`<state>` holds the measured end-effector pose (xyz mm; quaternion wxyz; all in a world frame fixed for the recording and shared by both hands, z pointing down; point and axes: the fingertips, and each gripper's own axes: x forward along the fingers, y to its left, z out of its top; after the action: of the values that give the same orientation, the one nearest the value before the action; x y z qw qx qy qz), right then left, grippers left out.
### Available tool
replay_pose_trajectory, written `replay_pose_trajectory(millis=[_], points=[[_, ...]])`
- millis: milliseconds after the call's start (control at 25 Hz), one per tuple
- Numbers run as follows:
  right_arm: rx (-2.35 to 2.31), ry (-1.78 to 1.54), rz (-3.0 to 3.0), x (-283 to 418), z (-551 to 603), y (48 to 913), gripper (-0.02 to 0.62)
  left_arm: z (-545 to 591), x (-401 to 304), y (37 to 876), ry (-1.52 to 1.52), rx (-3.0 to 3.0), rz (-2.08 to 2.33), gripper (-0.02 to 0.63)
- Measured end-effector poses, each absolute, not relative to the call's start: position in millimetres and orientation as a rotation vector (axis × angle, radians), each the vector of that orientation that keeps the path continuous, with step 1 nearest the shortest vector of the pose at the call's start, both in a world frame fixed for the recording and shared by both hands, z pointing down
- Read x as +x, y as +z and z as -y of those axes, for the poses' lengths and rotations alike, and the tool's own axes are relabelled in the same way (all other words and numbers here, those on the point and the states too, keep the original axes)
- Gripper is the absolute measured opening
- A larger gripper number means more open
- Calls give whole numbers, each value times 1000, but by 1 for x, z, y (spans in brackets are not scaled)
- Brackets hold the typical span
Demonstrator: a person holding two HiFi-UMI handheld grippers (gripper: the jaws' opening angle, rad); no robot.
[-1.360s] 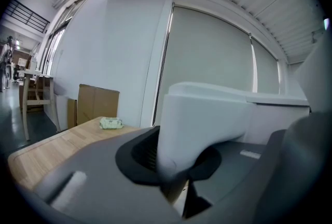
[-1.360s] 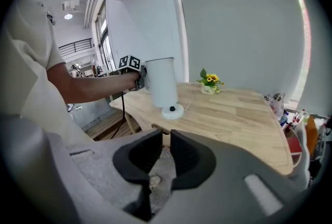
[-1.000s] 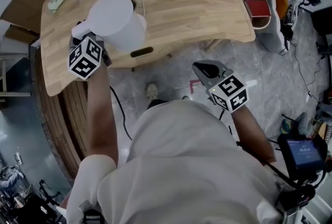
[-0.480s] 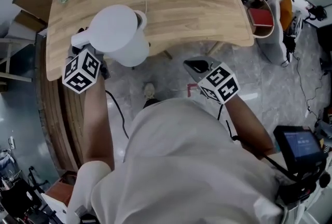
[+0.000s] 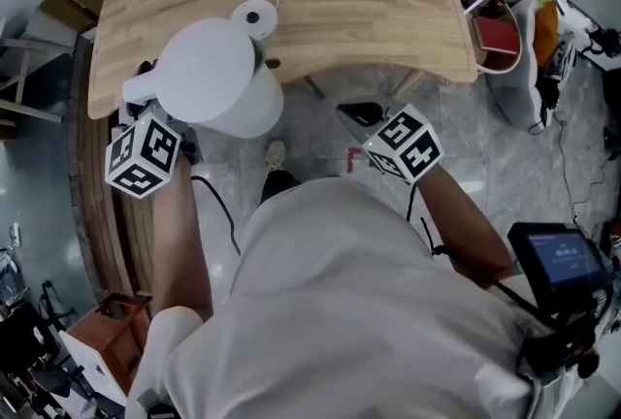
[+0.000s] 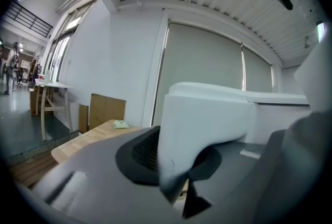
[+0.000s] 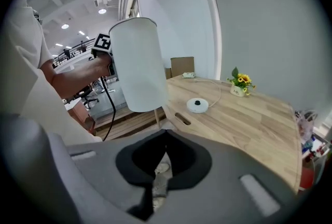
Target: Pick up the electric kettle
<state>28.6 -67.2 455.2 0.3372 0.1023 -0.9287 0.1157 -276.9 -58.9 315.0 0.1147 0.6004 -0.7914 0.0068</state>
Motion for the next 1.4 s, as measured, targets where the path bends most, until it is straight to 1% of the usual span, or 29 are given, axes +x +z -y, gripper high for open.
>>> replay_pose_trajectory(millis=[400,920,1400], points=[[177,281,2396,28,55,462,3,23,-264,307,28,1722,2361,77],[169,290,2346,41,48,470,3,10,-245,300,18,1734,2372,77],[174,261,2358,32,49,470,2,6,-248,300,7,1742,2385,77]])
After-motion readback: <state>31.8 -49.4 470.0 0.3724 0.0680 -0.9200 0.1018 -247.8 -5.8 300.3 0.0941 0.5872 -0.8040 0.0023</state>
